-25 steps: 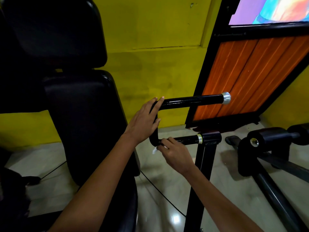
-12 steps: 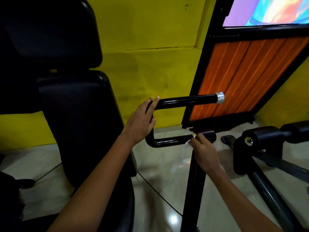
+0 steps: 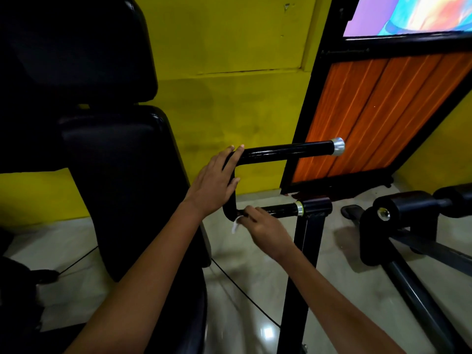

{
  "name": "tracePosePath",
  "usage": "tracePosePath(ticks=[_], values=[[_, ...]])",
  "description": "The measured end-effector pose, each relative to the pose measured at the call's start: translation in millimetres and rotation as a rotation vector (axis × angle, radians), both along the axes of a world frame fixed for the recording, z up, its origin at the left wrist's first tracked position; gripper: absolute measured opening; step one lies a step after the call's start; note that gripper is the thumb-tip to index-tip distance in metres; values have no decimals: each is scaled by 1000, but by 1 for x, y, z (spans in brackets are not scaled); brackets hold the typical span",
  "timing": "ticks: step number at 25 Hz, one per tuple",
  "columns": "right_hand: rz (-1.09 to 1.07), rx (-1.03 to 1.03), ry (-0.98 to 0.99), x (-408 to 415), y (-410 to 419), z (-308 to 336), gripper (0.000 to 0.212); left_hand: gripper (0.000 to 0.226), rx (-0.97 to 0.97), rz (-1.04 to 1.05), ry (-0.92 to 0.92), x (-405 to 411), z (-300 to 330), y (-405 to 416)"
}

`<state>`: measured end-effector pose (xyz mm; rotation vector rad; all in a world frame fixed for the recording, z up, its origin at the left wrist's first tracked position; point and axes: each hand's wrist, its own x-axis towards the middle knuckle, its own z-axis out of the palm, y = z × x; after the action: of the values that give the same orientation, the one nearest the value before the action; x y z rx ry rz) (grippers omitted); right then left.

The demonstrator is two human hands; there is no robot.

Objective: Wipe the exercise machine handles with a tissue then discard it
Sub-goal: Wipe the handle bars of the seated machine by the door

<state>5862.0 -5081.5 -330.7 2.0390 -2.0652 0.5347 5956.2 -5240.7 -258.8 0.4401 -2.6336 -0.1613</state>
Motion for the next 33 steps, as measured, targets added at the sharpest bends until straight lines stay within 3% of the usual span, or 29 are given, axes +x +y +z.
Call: tracePosePath(ticks=[4,13,15,17,20,25,33], values=[[-74,27,-28,-40,22,0,35,71,0,13,1,0,0,0],[-234,-25,-157,-73,55,18,21,76,10,76,-70,3,9,7],[-279,-5,-183,-76,58,25,14,79,71,105,-78,5,13,14],[-334,-38,-302,-81,55,36,25,83,174,125,-99,7,19,22],[-294,-100,-426,-80,42,72,19,80,326,153,-94,21,34,35],[-209,-122,-332,-51,24,126,8,65,526,247,-31,65,55,67],[-174,-144,-237,22,81,197,12,55,565,347,45,155,104,143]])
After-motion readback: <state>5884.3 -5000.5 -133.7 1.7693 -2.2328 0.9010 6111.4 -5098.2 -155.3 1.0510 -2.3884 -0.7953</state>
